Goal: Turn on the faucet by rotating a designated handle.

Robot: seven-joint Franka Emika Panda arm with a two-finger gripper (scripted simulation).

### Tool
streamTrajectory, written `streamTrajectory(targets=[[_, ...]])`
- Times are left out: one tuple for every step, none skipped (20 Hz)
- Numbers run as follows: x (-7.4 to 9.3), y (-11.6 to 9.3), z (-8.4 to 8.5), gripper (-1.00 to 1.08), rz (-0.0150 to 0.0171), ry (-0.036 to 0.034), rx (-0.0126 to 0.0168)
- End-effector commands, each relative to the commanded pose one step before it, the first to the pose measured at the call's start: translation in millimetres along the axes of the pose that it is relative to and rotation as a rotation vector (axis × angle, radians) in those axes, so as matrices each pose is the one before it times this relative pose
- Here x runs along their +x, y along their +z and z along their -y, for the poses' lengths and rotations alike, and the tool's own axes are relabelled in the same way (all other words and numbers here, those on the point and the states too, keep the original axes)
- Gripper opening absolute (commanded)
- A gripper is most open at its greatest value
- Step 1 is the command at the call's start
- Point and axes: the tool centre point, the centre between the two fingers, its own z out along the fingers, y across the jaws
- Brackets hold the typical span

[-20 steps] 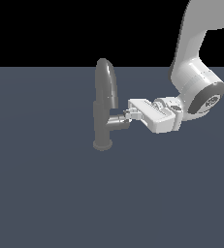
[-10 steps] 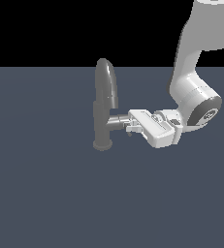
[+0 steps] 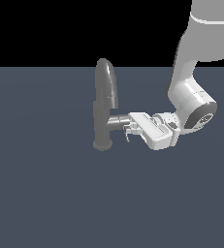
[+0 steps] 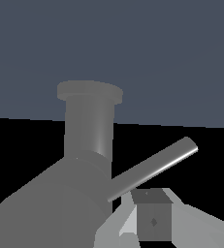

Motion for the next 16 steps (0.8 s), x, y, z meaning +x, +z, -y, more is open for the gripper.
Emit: streamTrajectory(targets=[[23.91,3.57,-0.02,-1.0,-0.00159,0.02394,0.00653],[3.51,-0.12,0.96,-1.0,0.00004,0.00175,0.00051],[3.41,-0.1,0.95,-1.0,0.00004,0.00162,0.00047],[3.45,-0.12,0.94,-1.0,0.00004,0.00176,0.0005],[3.36,-0.11,0.93,-1.0,0.00004,0.00163,0.00047],[3.36,-0.12,0.92,-1.0,0.00004,0.00169,0.00048],[3.3,-0.12,0.91,-1.0,0.00003,0.00163,0.00046],[3.23,-0.11,0.91,-1.0,0.00003,0.00156,0.00044],[3.27,-0.14,0.9,-1.0,0.00002,0.0017,0.00047],[0.0,0.0,0.0,-1.0,0.0,0.0,0.0],[-21.55,-15.15,3.31,-1.0,-0.01452,-0.03131,0.0119],[1.45,0.68,2.29,-1.0,0.00064,0.00141,-0.00047],[1.44,0.68,2.27,-1.0,0.00064,0.00141,-0.00048],[1.43,0.67,2.25,-1.0,0.00063,0.00141,-0.00048],[1.43,0.66,2.22,-1.0,0.00063,0.00141,-0.00048],[1.38,0.65,2.19,-1.0,0.0006,0.00135,-0.00045]])
